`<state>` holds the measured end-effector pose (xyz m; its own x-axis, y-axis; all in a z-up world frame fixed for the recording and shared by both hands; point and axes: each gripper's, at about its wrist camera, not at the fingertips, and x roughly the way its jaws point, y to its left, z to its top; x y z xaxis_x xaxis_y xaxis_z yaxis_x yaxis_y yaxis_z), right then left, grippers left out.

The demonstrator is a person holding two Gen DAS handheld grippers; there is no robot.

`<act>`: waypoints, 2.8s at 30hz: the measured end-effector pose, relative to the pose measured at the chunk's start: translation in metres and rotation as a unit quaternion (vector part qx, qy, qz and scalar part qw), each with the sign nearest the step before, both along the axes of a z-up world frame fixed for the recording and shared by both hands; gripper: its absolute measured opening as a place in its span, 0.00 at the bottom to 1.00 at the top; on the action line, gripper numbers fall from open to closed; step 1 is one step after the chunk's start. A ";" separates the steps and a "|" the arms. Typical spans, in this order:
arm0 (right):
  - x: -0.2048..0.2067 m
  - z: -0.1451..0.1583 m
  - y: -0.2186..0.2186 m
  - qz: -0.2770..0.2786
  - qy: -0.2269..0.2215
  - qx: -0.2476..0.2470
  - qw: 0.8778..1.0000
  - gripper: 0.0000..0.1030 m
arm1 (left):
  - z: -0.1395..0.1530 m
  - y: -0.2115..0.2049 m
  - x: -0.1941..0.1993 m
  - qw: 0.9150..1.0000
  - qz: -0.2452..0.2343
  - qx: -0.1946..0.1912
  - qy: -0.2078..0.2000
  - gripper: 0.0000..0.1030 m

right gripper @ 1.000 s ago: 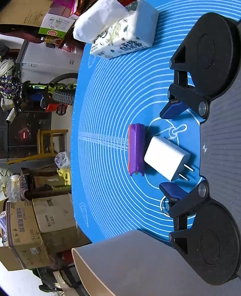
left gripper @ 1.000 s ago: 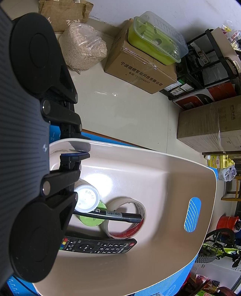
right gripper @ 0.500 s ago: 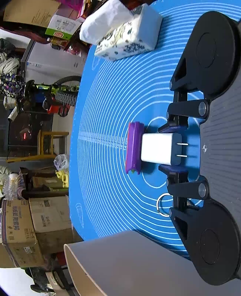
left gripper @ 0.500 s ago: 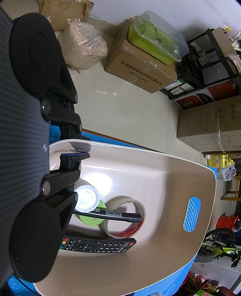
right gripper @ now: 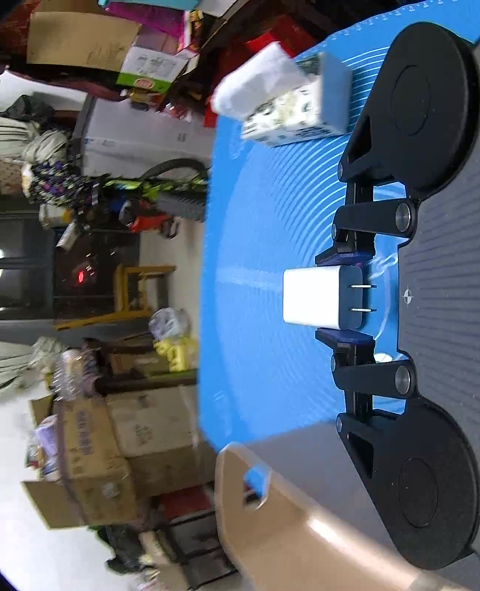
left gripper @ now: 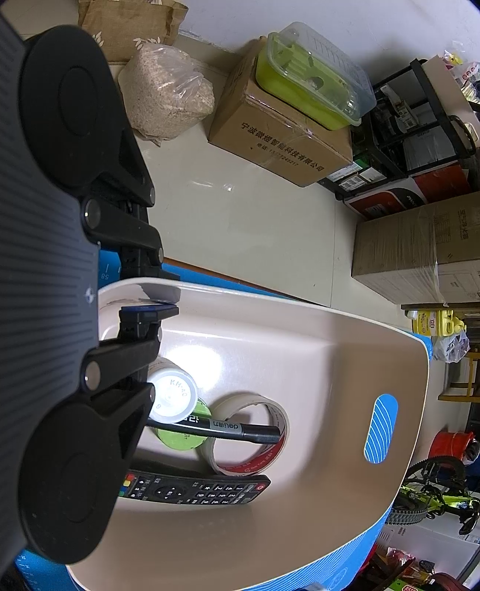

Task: Organize rigid objects
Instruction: 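Carry the white charger over the basket and open the right gripper, then move the right tool to the silver keys and pinch their ring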

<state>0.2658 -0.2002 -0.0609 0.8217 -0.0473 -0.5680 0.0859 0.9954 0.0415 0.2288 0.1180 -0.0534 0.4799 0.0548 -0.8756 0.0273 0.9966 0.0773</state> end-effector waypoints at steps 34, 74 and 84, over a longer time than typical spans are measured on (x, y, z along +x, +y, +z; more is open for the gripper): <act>-0.023 0.011 0.183 0.252 0.113 -0.056 0.960 0.41 | 0.002 0.002 -0.001 1.000 0.000 0.001 -0.001 0.12; 0.026 -0.040 0.060 0.142 0.071 -0.069 0.985 0.55 | 0.001 0.001 -0.001 1.000 -0.003 0.003 -0.002 0.12; 0.036 -0.076 0.069 0.121 0.072 -0.092 0.986 0.48 | 0.000 0.001 -0.001 1.000 -0.006 0.005 -0.003 0.12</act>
<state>0.3017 -0.1311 -0.1369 0.7326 0.0275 -0.6801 -0.1639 0.9769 -0.1370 0.2276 0.1188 -0.0531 0.4854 0.0576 -0.8724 0.0391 0.9954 0.0875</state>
